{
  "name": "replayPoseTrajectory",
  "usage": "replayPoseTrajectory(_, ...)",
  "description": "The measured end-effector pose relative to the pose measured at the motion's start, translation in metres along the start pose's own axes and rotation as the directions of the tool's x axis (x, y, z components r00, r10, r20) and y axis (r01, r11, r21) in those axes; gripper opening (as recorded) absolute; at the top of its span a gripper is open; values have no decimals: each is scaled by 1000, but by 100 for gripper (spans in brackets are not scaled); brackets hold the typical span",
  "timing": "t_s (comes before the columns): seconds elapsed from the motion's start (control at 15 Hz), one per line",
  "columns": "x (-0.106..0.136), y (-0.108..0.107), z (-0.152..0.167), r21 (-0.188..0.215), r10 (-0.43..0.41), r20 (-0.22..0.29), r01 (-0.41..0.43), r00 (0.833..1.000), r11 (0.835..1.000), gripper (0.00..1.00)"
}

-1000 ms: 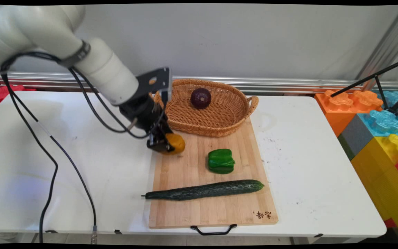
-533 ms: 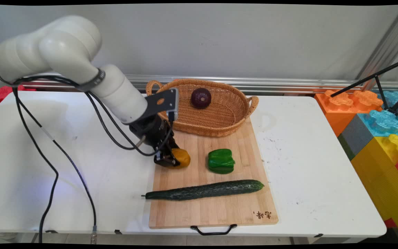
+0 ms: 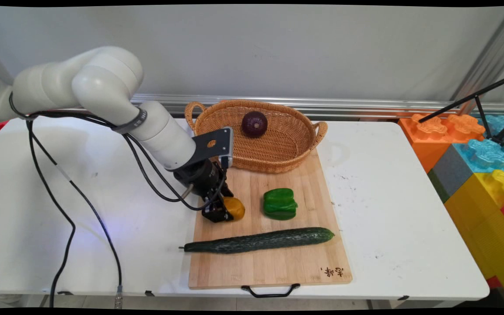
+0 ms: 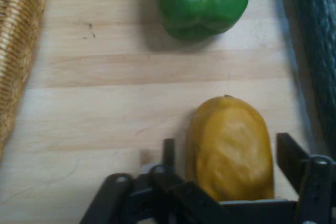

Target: Place the picked object on the cutting board

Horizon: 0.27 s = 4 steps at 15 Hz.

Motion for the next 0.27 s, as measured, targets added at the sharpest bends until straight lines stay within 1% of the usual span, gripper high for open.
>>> replayPoseTrajectory(0.27,4,3,3,-7,-7,-7,7,1000,1000,100)
